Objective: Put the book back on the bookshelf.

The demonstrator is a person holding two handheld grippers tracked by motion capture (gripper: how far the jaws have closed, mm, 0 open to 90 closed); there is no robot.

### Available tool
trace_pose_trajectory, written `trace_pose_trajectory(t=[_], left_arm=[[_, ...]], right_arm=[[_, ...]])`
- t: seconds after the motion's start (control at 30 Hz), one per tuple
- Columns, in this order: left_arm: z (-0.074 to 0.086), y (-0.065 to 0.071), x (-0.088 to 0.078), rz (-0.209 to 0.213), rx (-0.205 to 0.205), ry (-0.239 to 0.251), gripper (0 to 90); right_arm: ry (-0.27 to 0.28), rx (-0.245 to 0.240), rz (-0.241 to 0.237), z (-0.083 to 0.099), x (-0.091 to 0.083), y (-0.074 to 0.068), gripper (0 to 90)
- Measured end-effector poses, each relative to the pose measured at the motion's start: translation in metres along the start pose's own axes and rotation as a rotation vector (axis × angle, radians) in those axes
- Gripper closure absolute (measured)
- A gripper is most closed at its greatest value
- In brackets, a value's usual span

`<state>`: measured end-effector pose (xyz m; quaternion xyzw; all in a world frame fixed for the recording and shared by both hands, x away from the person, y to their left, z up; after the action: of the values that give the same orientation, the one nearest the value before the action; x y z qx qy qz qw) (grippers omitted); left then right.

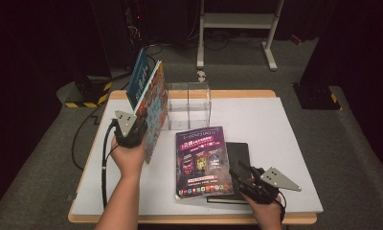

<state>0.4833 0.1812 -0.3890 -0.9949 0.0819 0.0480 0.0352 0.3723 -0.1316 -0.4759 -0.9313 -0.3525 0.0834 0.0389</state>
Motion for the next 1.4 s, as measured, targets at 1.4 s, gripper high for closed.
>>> trace_pose_trajectory(t=[1.4], left_arm=[[0.01, -0.002, -0.005, -0.129, -0.03, -0.053, 78.7]], right_arm=[[0.001, 0.006, -0.027, 0.0, 0.005, -0.005, 51.7]])
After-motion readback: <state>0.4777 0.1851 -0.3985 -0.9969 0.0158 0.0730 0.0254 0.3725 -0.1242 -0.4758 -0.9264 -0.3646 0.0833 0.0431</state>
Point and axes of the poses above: each handheld gripper's, and its own axes: x roughly forward along the jaws, z roughly out of its underside, y roughly to its right, the point moved 10 cm from there along x, roughly forward along the jaws, and after that the axes turned 4 degrees about y, right-handed, at the moved point
